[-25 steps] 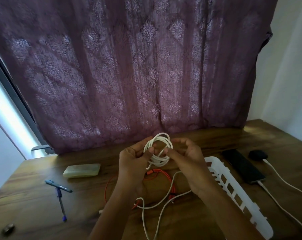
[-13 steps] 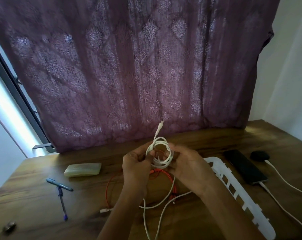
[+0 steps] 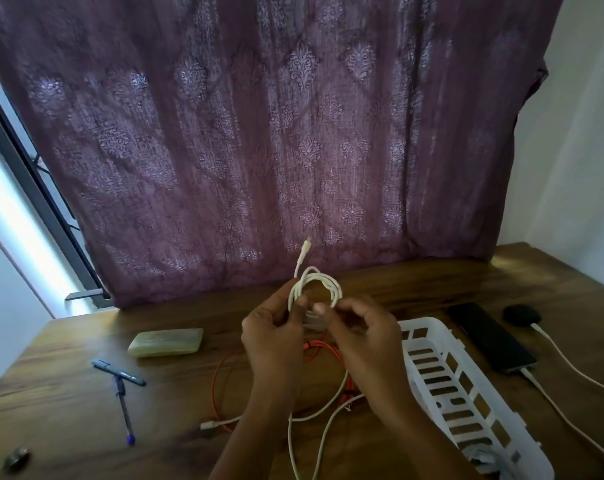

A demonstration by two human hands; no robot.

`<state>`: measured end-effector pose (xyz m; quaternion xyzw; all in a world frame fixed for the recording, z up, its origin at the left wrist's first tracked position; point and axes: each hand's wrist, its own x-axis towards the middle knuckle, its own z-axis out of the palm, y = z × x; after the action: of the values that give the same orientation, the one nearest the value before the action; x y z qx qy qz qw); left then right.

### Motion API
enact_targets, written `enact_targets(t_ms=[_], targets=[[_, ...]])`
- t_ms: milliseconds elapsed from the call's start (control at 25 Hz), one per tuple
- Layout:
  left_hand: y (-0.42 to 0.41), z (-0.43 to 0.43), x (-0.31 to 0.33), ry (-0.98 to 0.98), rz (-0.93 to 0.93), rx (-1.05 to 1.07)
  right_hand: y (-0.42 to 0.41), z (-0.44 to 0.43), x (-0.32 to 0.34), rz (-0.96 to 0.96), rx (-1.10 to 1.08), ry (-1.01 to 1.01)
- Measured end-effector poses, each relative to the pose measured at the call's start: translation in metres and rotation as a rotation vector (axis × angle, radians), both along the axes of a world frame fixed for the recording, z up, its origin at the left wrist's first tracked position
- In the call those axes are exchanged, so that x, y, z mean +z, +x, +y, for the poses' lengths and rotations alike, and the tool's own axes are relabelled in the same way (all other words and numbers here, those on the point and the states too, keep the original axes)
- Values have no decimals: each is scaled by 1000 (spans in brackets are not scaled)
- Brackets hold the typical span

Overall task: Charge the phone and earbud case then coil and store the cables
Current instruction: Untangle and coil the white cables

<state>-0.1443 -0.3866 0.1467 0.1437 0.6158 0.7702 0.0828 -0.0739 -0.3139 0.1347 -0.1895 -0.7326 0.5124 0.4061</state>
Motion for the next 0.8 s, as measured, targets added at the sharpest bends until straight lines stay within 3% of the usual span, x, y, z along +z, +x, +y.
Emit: enact_targets(t_ms=[120, 240, 320, 360, 480, 520, 680, 800], targets=[[-1, -2, 1, 3, 15, 3, 0, 4, 2, 3, 101, -373], [-5, -3, -1, -34, 25, 42, 6, 14, 15, 144, 264, -847], [-9, -5, -3, -80, 42, 87, 14, 22, 26, 194, 353, -1006], [-12, -8, -3, -85, 46, 101, 19, 28, 29, 146, 356, -954], [-21, -18, -1, -40, 8, 49, 27, 43, 27, -121, 216, -474], [-22, -20, 1, -3, -38, 10, 27, 47, 24, -155, 181, -409], [-14, -14, 5, 217, -343, -171, 19, 44, 12, -290, 202, -464], [-10, -10, 5, 234, -352, -184, 15, 39, 3, -318, 201, -388]])
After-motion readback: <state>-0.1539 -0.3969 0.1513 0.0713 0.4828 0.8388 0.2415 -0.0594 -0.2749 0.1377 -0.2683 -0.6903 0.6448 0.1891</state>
